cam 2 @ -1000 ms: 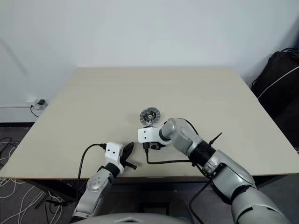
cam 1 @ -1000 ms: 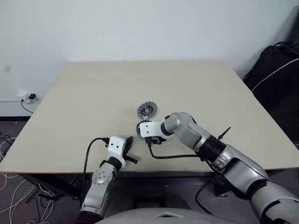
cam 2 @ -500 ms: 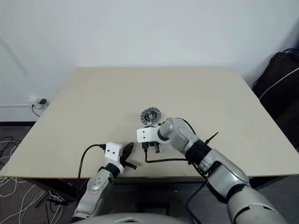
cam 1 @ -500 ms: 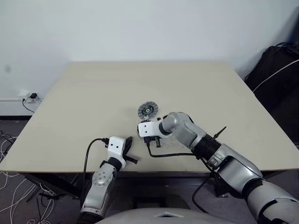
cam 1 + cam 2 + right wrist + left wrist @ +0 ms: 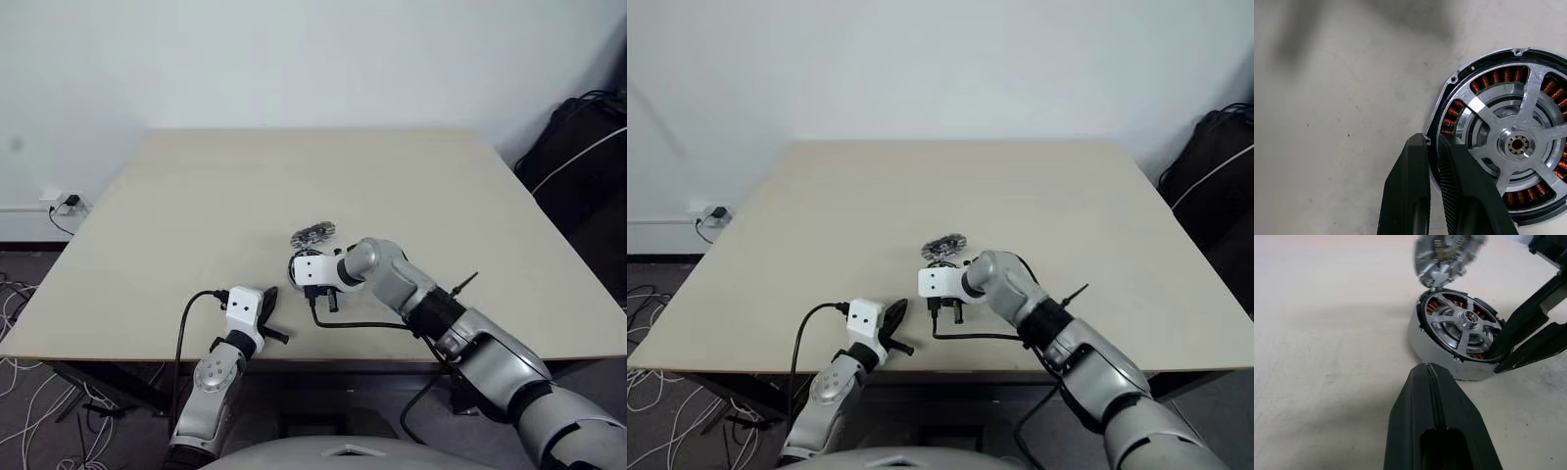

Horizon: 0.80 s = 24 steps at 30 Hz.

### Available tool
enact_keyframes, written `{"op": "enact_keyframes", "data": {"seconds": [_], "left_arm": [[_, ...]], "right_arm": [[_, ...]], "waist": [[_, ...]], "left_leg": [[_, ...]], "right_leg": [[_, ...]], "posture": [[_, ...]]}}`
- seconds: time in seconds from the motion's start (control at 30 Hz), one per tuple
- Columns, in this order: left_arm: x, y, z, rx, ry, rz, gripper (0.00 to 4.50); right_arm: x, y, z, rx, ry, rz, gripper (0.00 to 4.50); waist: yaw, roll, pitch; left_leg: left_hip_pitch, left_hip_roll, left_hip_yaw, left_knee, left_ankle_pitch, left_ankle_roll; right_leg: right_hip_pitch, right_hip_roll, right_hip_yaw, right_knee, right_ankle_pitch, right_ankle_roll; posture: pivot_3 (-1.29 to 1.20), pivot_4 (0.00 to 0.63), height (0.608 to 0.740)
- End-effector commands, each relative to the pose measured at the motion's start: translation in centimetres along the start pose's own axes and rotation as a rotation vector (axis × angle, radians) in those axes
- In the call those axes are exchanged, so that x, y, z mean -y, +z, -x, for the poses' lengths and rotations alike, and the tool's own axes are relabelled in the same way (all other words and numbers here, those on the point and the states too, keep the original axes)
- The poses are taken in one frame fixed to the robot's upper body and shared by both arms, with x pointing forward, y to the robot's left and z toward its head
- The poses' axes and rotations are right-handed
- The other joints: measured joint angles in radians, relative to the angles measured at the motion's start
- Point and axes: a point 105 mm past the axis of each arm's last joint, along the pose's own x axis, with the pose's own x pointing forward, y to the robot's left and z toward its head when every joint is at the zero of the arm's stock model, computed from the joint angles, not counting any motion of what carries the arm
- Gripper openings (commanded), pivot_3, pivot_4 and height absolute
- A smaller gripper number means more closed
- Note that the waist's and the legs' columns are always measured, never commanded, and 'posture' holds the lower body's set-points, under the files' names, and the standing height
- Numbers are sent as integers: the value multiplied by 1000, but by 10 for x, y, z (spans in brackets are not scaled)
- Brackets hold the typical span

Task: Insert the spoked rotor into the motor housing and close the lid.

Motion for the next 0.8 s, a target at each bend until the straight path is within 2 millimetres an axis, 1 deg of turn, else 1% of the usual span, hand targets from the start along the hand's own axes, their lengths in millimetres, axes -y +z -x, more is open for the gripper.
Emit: {"op": "enact_keyframes", "data": {"seconds": [0.03,0.27,0.4,0.47,0.6,0.67,0.8], "left_arm": [[4,13,-2,53,-9,0,0],[9,13,-5,52,-36,9,0],[10,13,-5,52,-42,11,0],[10,13,-5,51,-43,11,0],[11,12,-5,48,-57,14,0],[12,11,-5,46,-59,16,0],[14,10,-5,39,-69,16,0]], "right_arm": [[-1,6,22,59,-40,-19,46],[-25,4,39,106,-56,-138,46],[-36,5,43,138,-98,-333,46],[-40,6,43,142,-111,-394,46],[-47,6,43,136,-167,-630,46],[-49,7,43,135,-172,-695,46],[-45,12,38,133,-198,-832,46]], "waist": [[5,0,0],[10,0,0],[13,-1,0],[13,-1,0],[13,-1,0],[13,-1,0],[12,-2,0]], "left_leg": [[-1,0,0,0,0,0],[-6,0,0,1,0,-1],[-7,0,-1,1,-1,0],[-9,0,-1,2,-1,0],[-9,0,-2,3,-1,0],[-9,0,-1,3,-1,0],[-9,0,-1,3,-1,0]], "right_leg": [[0,0,0,0,0,0],[-5,-1,0,-1,0,0],[-5,-1,0,-1,0,0],[-5,-1,0,0,0,0],[-7,-1,-1,0,0,0],[-8,-1,-1,0,0,0],[-8,-1,-1,0,0,0]], "posture": [[0,0,740],[0,0,740],[0,0,740],[0,0,740],[0,0,740],[0,0,740],[0,0,740]]}}
